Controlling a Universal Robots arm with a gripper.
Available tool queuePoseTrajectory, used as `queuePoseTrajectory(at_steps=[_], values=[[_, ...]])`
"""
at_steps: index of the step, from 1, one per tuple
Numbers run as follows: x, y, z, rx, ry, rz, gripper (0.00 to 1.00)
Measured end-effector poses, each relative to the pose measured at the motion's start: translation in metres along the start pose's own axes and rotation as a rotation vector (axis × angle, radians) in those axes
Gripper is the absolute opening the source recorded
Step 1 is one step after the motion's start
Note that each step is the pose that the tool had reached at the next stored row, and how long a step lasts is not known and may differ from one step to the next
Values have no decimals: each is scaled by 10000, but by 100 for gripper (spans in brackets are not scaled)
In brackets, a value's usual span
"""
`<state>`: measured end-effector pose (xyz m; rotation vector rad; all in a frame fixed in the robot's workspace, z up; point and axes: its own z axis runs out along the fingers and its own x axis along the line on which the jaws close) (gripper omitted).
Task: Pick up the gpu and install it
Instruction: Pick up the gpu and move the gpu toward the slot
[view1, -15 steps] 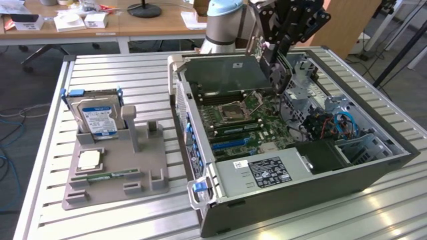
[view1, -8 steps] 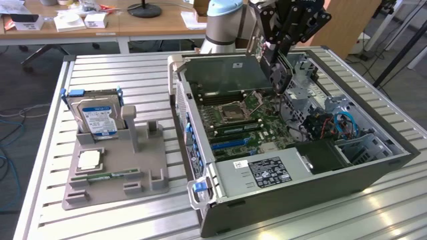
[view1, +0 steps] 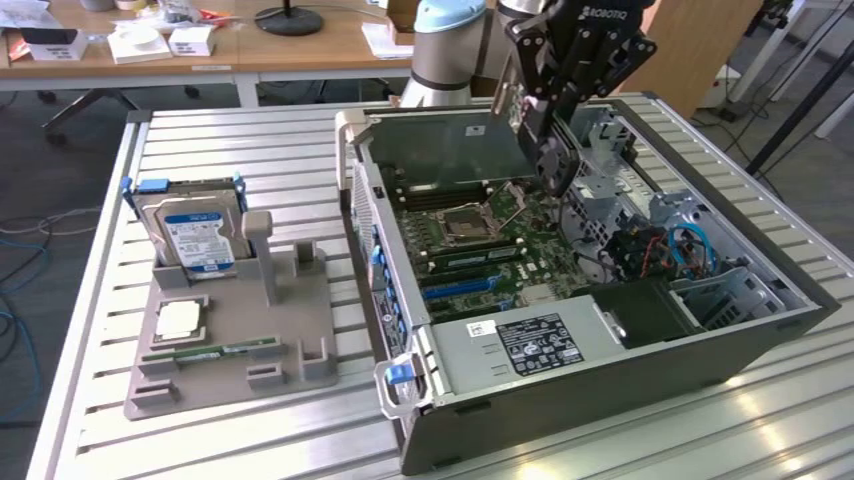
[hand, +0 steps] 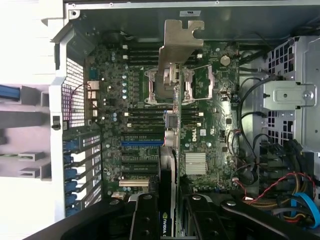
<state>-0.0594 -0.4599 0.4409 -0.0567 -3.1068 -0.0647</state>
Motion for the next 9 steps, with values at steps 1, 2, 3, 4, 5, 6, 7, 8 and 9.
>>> queuePoseTrajectory(at_steps=[1,2,3,4,5,6,7,8,9], values=[[-1,-1,17,0,-1,-8,26],[-1,-1,36,1,-1,-17,26],[-2,-2,51,2,-1,-24,26],[-3,-3,68,2,-1,-32,26],[-3,-4,84,3,-2,-38,26],[-4,-4,99,3,-3,-45,26],[-4,-5,113,3,-4,-52,26],[-5,-5,126,3,-4,-64,26],[-5,-5,134,3,-5,-76,26]])
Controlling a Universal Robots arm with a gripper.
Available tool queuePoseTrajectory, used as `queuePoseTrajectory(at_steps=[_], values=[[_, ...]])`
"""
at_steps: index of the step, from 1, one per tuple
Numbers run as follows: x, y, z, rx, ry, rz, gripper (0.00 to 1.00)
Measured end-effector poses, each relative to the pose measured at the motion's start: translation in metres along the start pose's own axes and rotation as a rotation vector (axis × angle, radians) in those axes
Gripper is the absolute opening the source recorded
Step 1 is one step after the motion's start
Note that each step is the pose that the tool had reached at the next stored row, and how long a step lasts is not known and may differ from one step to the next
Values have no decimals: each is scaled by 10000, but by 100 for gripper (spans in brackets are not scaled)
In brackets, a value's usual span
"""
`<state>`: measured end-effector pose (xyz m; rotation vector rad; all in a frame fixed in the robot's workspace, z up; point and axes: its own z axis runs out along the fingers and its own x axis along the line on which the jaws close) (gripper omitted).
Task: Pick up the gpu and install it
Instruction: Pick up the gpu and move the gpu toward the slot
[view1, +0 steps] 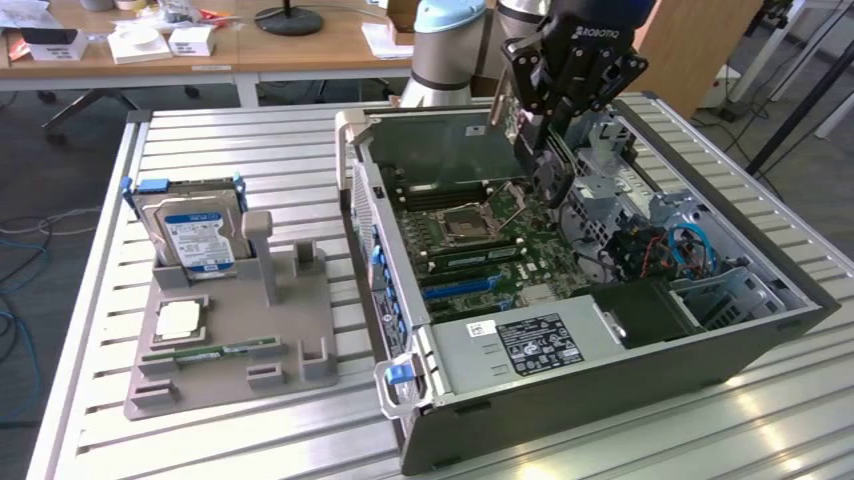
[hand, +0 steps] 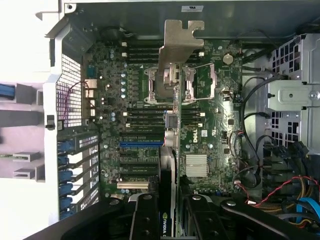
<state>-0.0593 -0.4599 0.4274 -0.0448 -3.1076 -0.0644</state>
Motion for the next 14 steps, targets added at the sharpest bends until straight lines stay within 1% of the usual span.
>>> queuePoseTrajectory(at_steps=[5,10,14], values=[[0,0,4,1,0,-19,26],[-21,0,16,15,18,-472,26],[-23,-2,56,17,21,-516,26]])
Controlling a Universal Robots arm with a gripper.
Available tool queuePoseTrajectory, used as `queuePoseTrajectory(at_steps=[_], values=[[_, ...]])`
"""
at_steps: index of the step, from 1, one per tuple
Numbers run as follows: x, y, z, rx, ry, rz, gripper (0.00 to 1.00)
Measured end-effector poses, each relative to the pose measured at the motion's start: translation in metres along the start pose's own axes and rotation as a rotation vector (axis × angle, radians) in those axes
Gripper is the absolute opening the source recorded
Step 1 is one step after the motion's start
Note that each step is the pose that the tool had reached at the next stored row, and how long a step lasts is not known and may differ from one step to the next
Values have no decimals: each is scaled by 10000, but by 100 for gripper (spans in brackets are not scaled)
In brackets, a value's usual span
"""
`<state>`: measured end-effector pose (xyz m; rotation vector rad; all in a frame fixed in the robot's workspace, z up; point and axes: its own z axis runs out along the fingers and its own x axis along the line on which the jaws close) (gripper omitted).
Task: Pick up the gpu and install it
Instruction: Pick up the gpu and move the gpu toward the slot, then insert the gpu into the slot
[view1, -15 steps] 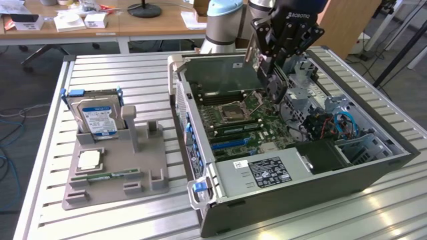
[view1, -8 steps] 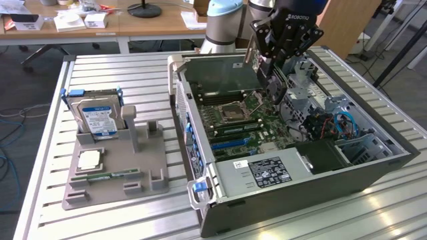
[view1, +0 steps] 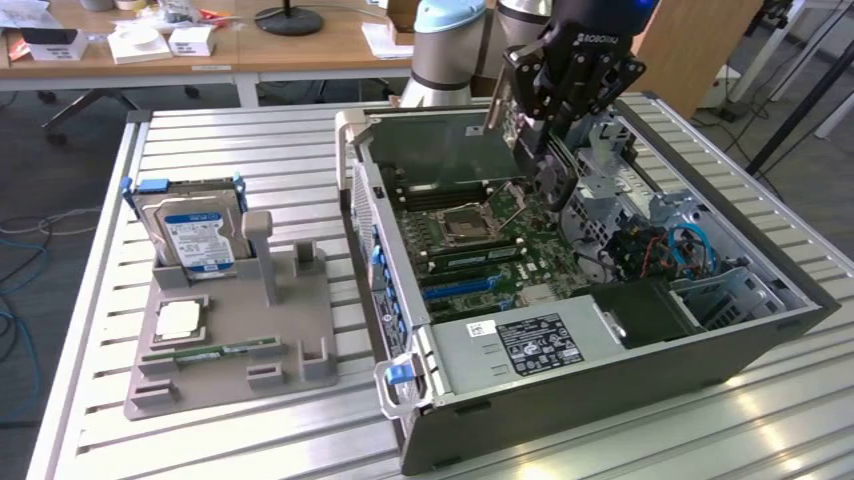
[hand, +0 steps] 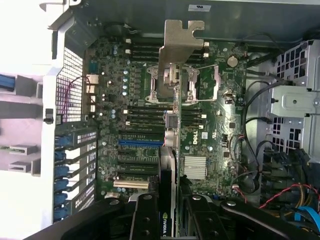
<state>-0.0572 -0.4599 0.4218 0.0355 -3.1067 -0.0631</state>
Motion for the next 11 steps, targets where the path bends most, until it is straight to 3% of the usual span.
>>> queuePoseTrajectory(at_steps=[5,11], values=[[-3,-3,76,1,0,-1,26],[-3,-4,87,1,0,-1,26]])
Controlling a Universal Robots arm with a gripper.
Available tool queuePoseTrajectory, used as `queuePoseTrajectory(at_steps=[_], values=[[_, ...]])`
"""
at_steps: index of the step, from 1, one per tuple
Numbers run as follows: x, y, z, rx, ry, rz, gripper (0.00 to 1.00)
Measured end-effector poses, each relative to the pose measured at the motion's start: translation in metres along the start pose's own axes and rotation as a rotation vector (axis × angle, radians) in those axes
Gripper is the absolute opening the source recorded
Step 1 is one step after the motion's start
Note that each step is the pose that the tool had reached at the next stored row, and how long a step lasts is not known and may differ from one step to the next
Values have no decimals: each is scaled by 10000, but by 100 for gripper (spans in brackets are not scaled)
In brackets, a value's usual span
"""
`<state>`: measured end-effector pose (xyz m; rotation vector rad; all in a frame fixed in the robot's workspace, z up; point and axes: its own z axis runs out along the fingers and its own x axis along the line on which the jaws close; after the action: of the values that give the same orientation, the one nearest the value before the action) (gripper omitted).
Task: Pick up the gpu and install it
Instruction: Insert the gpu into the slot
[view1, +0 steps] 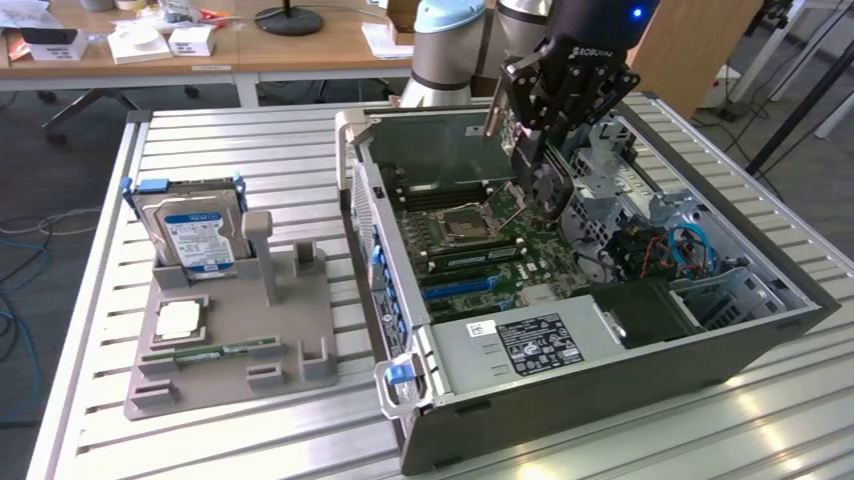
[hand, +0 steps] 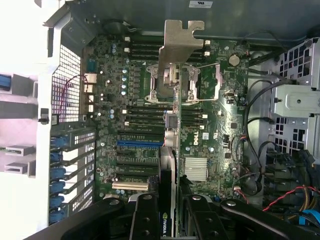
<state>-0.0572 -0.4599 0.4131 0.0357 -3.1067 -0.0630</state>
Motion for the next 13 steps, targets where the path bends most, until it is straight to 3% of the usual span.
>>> queuePoseTrajectory(at_steps=[10,13], values=[[0,0,0,0,0,-10,26],[1,0,1,7,9,-249,26]])
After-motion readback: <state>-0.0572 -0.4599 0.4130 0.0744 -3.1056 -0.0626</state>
